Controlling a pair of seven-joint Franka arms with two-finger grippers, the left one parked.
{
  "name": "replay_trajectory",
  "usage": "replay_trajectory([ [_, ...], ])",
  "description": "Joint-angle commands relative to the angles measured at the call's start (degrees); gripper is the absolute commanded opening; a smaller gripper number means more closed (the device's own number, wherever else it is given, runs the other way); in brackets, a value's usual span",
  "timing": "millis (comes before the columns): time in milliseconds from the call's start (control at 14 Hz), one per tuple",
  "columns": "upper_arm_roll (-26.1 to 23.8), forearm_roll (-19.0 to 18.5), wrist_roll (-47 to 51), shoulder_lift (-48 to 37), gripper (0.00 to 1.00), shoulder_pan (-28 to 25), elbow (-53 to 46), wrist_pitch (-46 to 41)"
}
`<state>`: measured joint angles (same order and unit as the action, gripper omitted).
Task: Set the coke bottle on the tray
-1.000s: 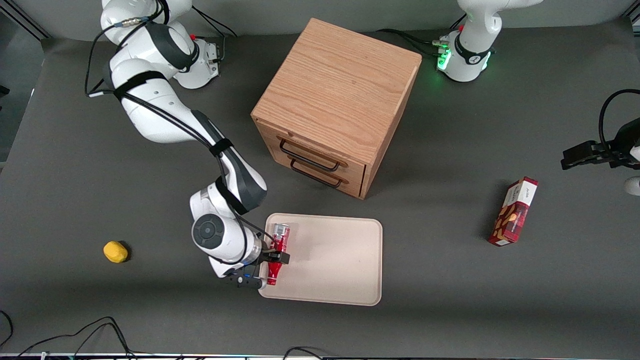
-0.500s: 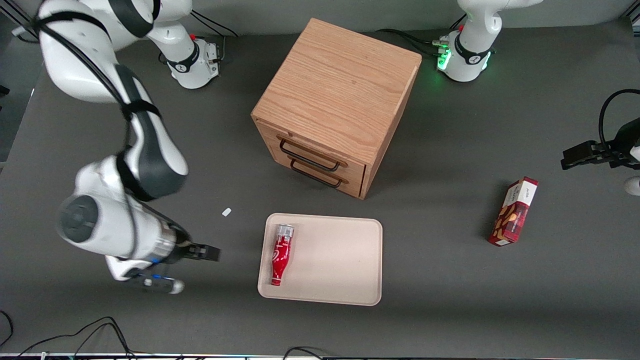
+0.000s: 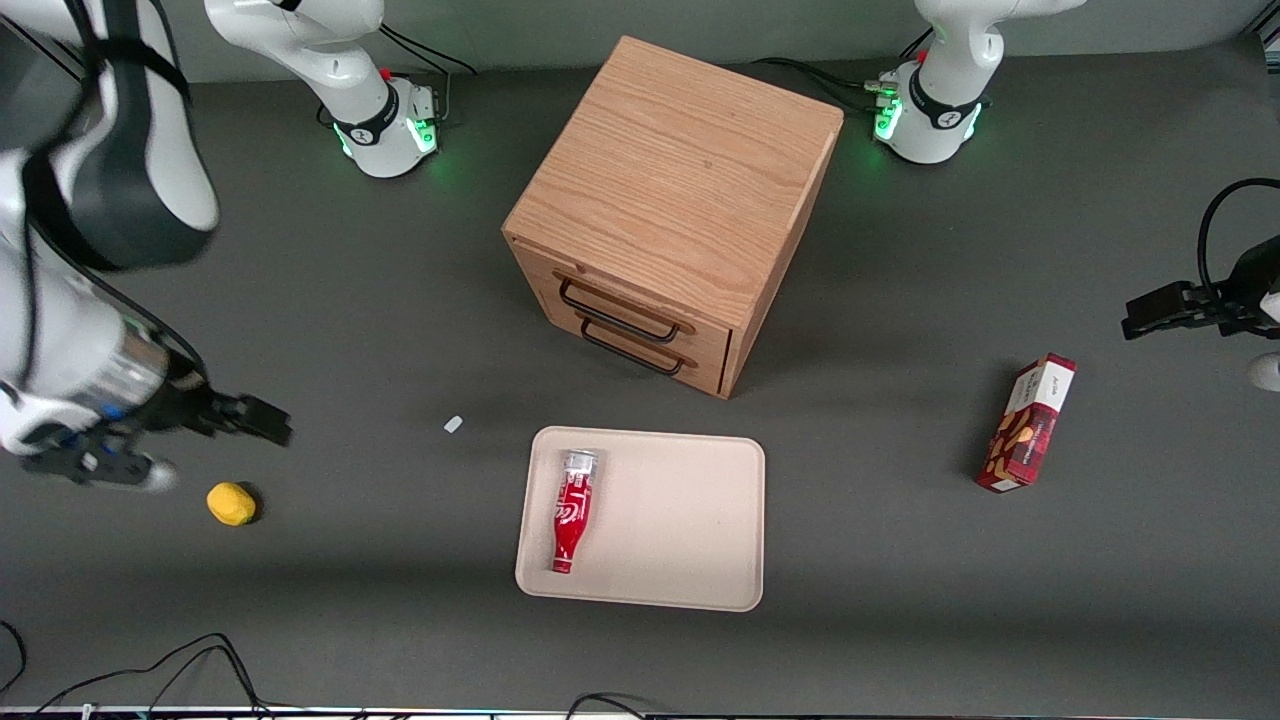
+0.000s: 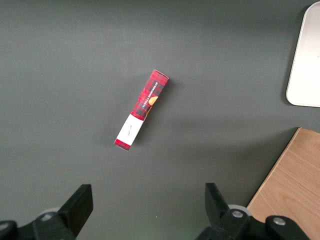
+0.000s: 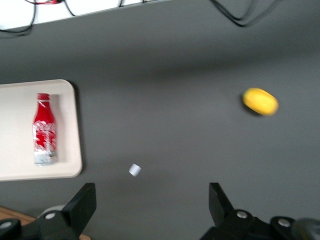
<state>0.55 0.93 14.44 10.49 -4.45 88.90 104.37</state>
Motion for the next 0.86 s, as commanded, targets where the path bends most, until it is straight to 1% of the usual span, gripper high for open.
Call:
replay_trajectory([
  [0, 3.05, 1.54, -2.3, -11.44, 1.0, -0.48, 11.12, -2.21],
  [214, 5.16, 1.54, -6.17, -14.18, 1.0, -0.48, 10.51, -6.71],
  [571, 5.25, 1.45, -5.73, -13.92, 1.0, -0.48, 8.23, -8.57],
  [714, 5.34, 0.31, -6.26, -13.22, 1.0, -0.56, 6.48, -9.27],
  [786, 5.34, 0.04, -6.17, -12.78, 1.0, -0.56, 5.51, -10.92],
])
